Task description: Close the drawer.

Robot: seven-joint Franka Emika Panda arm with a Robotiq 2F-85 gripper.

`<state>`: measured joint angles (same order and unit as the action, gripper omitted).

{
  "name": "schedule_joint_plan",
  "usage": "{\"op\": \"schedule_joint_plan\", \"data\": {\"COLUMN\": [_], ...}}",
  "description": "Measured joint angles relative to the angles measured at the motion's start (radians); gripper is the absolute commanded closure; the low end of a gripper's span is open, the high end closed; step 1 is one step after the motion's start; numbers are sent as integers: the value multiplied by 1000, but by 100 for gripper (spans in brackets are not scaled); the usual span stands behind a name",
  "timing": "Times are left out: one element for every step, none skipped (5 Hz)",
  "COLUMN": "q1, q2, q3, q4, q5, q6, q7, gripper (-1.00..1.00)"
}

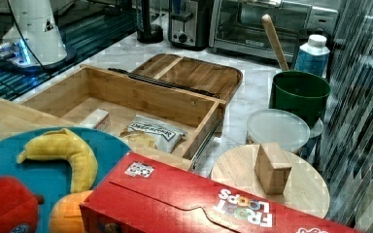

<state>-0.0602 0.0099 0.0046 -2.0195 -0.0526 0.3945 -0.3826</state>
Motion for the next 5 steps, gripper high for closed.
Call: {"op": "schedule_joint_plan", "data": {"q1": [0, 6, 7, 6, 21], "q2": [-45, -74, -70, -69, -59], "q3": [12, 16, 20, 27, 37], "q4": [-82, -154, -197, -232, -271], "q5": [2, 3, 3, 4, 4], "q6": [32, 87, 164, 205, 259], "q7": [-75, -163, -232, -240, -238], "gripper": [-100, -100, -100, 100, 100]}}
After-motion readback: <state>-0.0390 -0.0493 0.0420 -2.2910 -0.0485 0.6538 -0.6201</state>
